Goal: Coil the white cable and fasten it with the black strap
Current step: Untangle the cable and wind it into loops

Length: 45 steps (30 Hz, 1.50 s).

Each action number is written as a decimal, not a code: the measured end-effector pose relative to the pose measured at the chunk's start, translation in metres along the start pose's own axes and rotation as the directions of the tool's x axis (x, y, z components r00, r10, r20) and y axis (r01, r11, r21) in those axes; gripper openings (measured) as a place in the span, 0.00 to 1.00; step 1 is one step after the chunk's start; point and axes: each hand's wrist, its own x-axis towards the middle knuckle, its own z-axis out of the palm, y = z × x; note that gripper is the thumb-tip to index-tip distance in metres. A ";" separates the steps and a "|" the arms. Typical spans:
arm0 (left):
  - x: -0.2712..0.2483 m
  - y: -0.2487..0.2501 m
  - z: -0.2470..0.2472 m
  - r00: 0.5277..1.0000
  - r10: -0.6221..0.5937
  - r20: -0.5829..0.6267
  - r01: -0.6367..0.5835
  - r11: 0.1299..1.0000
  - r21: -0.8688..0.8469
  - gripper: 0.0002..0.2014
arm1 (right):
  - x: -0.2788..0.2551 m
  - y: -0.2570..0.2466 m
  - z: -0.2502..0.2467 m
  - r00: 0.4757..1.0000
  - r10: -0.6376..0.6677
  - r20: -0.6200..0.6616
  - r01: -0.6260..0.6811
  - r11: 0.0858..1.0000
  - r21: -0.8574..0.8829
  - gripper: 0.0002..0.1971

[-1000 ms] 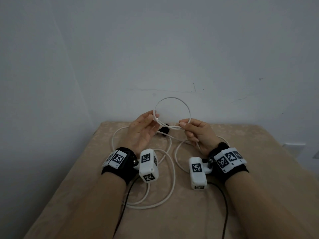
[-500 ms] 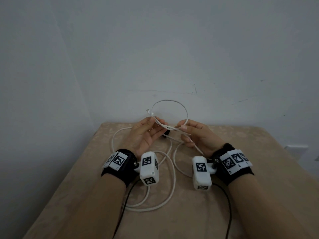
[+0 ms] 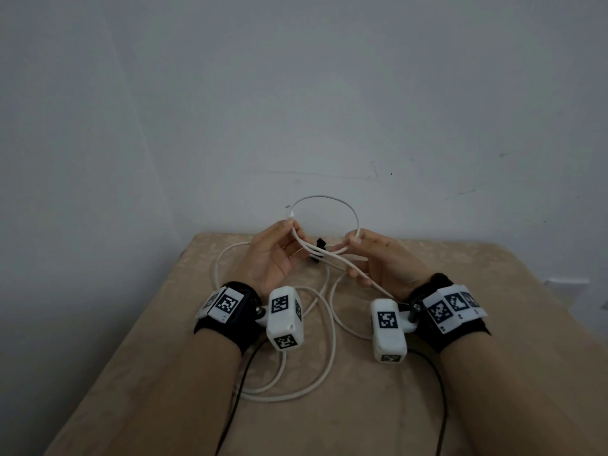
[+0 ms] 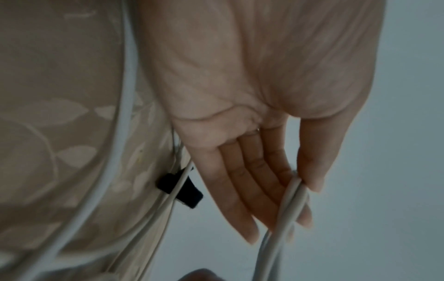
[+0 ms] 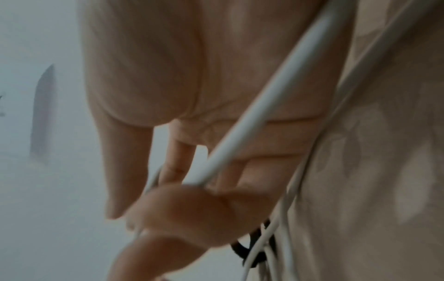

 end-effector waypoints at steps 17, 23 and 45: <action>0.004 0.023 0.027 0.984 -0.017 0.175 -0.036 0.955 0.294 0.12 | 0.001 -0.017 0.013 0.979 -0.119 -0.167 0.070 0.960 -0.272 0.05; 0.000 0.039 0.041 0.952 -0.115 0.285 -0.116 0.725 0.679 0.13 | -0.004 -0.051 0.015 0.864 -0.410 -0.292 0.252 0.855 -0.454 0.18; 0.000 0.028 0.051 0.946 -0.245 0.212 0.082 0.813 0.576 0.16 | 0.003 -0.042 0.027 0.964 -0.199 -0.176 0.097 0.880 -0.465 0.23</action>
